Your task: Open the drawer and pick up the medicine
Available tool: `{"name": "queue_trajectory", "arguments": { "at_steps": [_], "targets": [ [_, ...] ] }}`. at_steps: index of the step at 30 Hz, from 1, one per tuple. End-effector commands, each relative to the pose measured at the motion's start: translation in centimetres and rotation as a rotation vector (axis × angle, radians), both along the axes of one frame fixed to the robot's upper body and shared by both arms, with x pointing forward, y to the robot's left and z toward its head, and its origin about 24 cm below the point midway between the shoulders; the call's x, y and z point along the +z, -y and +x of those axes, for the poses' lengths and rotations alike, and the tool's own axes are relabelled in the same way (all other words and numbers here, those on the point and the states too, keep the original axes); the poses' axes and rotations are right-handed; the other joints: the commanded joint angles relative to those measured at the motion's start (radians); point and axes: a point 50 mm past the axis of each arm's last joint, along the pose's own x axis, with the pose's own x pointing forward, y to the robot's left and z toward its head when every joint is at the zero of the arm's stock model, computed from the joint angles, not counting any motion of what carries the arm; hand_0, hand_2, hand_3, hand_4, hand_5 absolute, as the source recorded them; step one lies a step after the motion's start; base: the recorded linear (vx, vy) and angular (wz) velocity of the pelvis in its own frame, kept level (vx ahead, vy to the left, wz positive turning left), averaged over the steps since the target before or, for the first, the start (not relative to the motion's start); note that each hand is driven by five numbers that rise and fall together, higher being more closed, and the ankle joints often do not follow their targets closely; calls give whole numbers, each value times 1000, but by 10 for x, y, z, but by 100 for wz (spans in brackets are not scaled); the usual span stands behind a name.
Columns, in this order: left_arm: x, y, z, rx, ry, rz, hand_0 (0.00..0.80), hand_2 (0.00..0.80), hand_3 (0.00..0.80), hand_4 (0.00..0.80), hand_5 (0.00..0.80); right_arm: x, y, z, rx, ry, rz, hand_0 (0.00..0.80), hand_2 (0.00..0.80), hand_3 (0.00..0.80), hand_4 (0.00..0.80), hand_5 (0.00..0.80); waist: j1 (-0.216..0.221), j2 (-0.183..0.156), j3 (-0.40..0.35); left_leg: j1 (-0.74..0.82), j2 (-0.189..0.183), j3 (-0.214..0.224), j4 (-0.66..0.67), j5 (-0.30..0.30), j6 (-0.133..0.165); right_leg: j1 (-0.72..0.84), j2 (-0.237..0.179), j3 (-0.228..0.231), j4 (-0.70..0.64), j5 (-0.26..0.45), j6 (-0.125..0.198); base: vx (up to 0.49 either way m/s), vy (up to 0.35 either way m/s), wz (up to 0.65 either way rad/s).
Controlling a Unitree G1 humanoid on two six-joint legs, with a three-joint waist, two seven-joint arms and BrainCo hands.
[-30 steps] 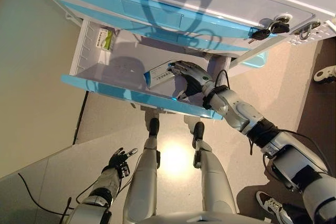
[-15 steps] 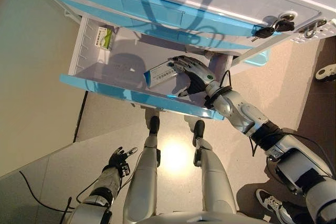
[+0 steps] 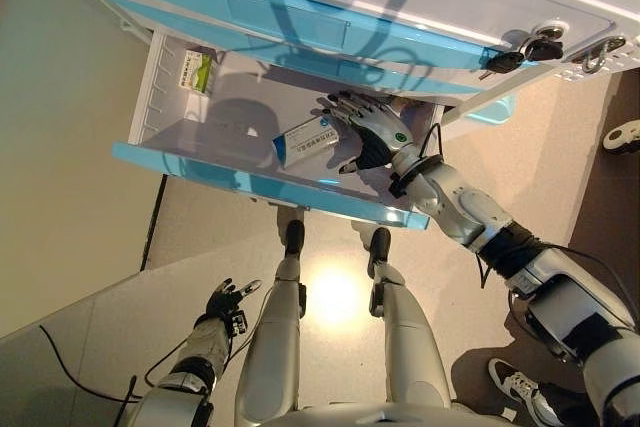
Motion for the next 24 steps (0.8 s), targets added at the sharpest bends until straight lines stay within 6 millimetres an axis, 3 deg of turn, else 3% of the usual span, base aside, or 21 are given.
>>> {"name": "queue_trajectory", "arguments": {
  "at_steps": [1, 13, 24],
  "targets": [
    [-7, -7, -14, 18, -50, 25, 0, 0, 0, 0, 0, 10, -12, 1, 32, 52, -70, 0, 0, 0, 0, 0, 4, 15, -24, -31, -51, 18, -33, 31, 17, -12, 17, 39, -20, 44, 13, 0, 0, 0],
    [-10, -11, -21, 21, -80, 17, 0, 0, 0, 0, 0, -10, -33, 15, 1, -76, -149, 0, 0, 0, 0, 0, 18, 23, -21, -27, -52, 12, -30, 27, 16, -7, 20, 39, -10, 33, 8, 2, -1, 1],
    [-11, -8, -21, 10, -89, 16, 0, 0, 0, 0, 0, -28, -35, 19, -48, -145, -155, 0, 0, 0, 0, 0, 22, 25, -17, -25, -52, 8, -33, 31, 15, -2, 19, 32, -11, 31, 7, 5, -3, 1]
  ]
}}
